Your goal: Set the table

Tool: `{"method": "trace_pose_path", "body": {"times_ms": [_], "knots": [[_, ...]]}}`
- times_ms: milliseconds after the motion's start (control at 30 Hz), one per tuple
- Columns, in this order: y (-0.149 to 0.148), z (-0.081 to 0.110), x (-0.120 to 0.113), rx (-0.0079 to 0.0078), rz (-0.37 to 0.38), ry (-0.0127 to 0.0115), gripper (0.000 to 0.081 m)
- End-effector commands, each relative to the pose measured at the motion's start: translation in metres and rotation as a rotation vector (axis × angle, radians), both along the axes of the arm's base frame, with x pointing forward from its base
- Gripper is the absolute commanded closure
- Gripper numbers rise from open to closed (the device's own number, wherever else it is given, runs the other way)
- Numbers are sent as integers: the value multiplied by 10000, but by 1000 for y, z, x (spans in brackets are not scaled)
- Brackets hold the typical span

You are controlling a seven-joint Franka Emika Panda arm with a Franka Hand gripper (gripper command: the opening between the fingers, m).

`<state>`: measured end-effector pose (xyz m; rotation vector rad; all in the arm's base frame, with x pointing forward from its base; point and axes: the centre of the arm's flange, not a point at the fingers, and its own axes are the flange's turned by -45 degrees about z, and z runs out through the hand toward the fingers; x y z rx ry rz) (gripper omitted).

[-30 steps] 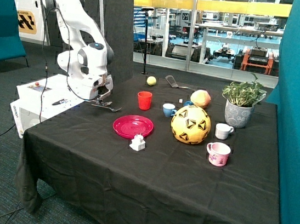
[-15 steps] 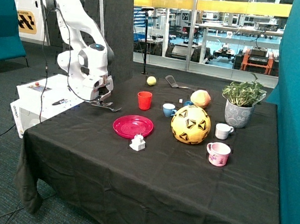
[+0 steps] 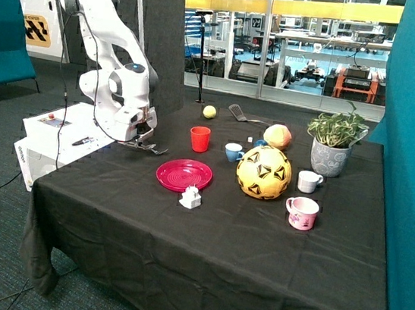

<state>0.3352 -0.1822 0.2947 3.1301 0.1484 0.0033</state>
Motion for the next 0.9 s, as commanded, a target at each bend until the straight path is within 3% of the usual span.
{"method": "trace_pose_path", "body": {"times_ms": [0,400,867], "knots": [[1,-5,7,79,-2,25,808],[7,-7,17,78,140,25,808],[3,-10,10,79,79,25,808]]}}
